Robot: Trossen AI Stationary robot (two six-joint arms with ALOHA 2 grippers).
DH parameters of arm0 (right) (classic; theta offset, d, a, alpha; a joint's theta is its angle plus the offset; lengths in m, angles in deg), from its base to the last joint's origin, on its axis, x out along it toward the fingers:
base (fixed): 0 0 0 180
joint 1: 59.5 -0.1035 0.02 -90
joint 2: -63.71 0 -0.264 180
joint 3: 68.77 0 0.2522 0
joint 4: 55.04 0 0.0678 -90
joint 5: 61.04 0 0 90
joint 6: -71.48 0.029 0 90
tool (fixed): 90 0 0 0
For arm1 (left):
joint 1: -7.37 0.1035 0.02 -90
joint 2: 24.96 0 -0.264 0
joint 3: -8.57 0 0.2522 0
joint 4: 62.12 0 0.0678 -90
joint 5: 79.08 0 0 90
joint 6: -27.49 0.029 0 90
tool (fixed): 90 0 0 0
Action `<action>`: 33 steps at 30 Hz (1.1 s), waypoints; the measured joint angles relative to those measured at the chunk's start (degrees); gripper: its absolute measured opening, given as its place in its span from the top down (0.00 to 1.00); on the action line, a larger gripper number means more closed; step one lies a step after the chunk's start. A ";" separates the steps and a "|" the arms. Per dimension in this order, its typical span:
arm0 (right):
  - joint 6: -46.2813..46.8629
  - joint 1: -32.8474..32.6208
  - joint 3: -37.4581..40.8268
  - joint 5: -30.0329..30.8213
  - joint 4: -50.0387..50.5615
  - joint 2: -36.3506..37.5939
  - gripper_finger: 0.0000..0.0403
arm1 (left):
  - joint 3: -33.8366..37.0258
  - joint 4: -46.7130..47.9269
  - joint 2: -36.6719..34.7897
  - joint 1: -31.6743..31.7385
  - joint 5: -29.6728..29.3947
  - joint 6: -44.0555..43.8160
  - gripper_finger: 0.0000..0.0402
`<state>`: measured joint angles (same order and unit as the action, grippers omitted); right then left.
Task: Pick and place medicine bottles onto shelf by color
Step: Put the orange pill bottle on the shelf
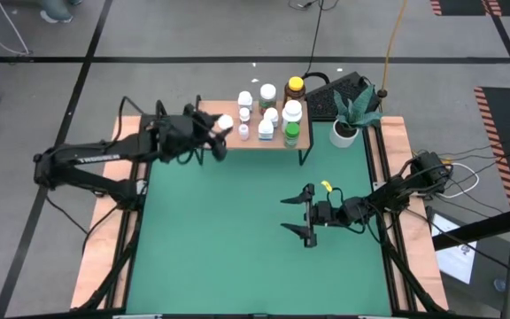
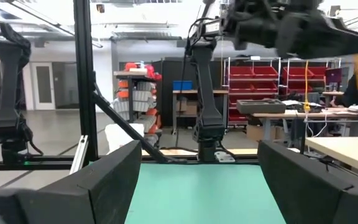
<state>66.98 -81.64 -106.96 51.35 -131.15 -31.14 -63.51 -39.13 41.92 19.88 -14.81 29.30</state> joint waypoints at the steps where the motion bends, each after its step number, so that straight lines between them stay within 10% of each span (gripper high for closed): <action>1: 0.18 0.01 0.00 0.00 -0.01 0.00 0.22 | 0.00 -0.30 0.62 1.85 1.08 -0.01 0.46; 15: 0.43 0.01 -0.04 0.00 1.91 0.00 0.22 | 3.06 -10.42 5.99 21.29 14.03 -1.93 0.46; 33: 0.82 0.36 -0.04 0.05 2.06 0.00 0.22 | 9.17 -20.73 12.68 25.48 20.34 -2.17 0.46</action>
<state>67.80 -81.28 -107.00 51.40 -129.08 -31.14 -54.34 -59.86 54.60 45.37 5.54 27.13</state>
